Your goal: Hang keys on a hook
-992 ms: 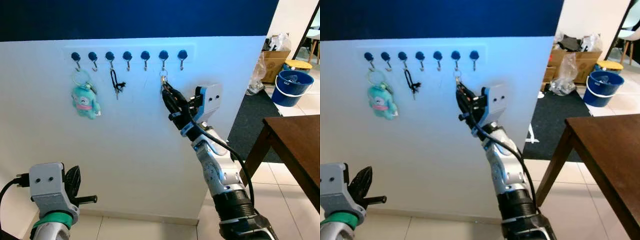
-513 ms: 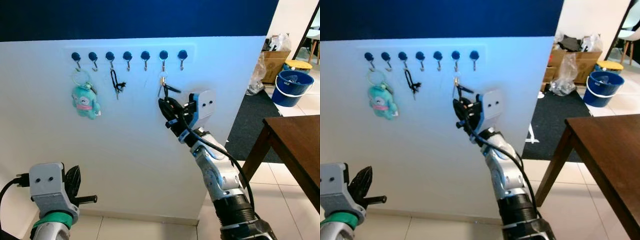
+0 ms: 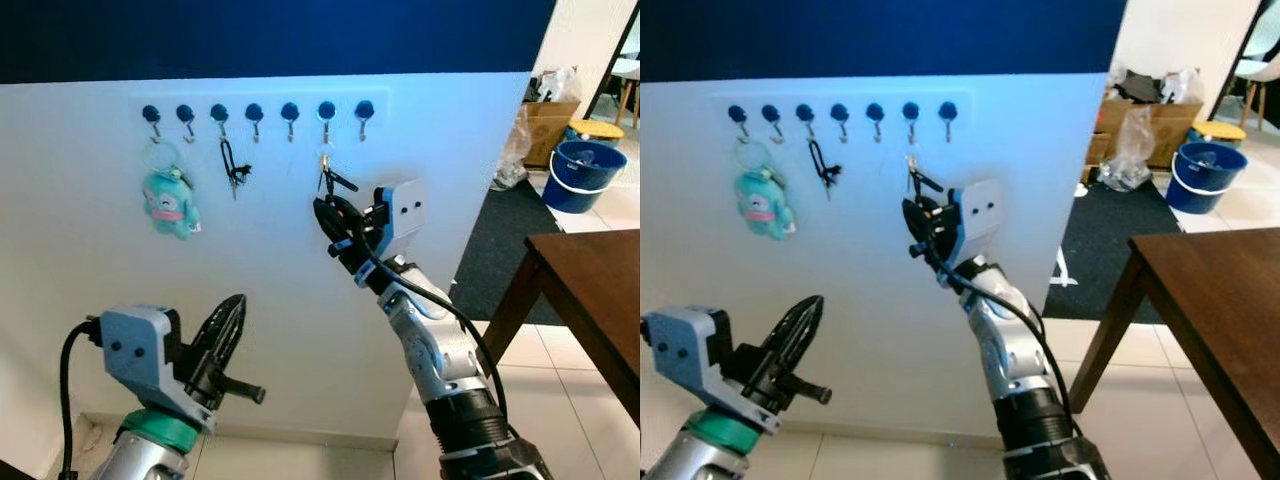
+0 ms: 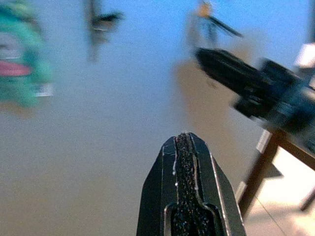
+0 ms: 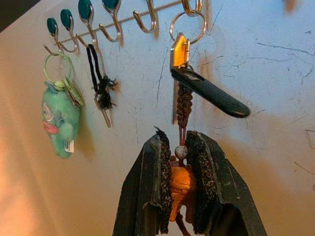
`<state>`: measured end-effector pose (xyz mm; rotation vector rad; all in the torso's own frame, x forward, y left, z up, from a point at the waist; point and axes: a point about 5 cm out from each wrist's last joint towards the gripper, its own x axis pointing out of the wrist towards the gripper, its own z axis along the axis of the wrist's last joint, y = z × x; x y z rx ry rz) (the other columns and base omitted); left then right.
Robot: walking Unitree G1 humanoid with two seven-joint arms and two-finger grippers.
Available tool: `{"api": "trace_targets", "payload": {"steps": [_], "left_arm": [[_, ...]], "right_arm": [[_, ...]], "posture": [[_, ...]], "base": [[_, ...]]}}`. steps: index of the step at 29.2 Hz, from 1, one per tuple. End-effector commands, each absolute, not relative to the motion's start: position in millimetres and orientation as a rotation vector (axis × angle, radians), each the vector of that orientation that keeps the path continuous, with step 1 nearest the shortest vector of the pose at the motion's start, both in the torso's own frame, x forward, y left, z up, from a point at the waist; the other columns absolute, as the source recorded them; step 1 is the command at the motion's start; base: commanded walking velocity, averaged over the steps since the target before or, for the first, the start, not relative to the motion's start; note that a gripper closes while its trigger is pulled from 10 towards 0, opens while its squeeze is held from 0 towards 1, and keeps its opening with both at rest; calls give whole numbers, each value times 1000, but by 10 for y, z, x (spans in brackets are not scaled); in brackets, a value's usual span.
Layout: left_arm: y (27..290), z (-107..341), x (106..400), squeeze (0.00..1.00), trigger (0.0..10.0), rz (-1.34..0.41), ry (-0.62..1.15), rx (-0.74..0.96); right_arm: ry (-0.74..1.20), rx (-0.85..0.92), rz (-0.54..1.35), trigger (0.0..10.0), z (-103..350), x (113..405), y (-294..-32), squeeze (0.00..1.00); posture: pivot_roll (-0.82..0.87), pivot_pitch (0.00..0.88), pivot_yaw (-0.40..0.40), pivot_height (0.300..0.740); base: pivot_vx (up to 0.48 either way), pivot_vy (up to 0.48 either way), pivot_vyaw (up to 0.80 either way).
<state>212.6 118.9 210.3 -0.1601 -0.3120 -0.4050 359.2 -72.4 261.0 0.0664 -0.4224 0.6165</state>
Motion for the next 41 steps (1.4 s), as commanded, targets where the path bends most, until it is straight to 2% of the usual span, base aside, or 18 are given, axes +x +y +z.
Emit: {"api": "trace_targets", "payload": {"steps": [1, 5, 12, 13, 18, 19, 20, 37, 41], "left_arm": [[1066, 2098, 2067, 0, 10000, -508, -291, -121], [979, 2093, 2028, 0, 10000, -595, -286, -64], [1030, 2099, 2052, 0, 10000, -562, -300, -59], [1056, 2107, 2063, 0, 10000, -545, -306, -59], [1078, 2115, 2070, 0, 10000, -534, -312, -58], [1084, 2114, 2071, 0, 10000, -532, -312, -57], [1087, 2113, 2069, 0, 10000, -530, -311, -55], [1130, 2025, 2071, 0, 10000, -503, -279, -70], [1312, 1743, 2093, 0, 10000, -345, -173, -104]], "right_arm": [[-369, 64, 616, 10000, 2498, 3595, -702, 0], [-366, 62, 607, 10000, 2496, 3601, -706, 0], [-364, 68, 610, 10000, 2495, 3604, -708, 0], [-364, 72, 612, 10000, 2496, 3604, -708, 302], [-365, 77, 614, 10000, 2496, 3603, -708, 302], [-366, 79, 614, 10000, 2497, 3602, -709, 522], [-366, 74, 603, 10000, 2497, 3603, -719, 0], [-313, 78, 508, 10000, 2156, 3452, -934, 0], [-204, 103, 477, 10000, 1747, 3239, -1024, 0]], "posture": [[-10, 86, 143, 740], [-10, 86, 143, 740], [-12, 83, 145, 740], [-12, 83, 145, 740], [-12, 83, 145, 740], [-12, 83, 145, 740], [-12, 83, 145, 740], [-16, 70, 145, 740], [-17, 59, 138, 740]], "base": [[0, 0, 0], [0, 0, 0], [0, 0, 0], [0, 0, 0], [0, 0, 0], [0, 0, 0], [0, 0, 0], [0, 0, 0], [0, 0, 0]]}}
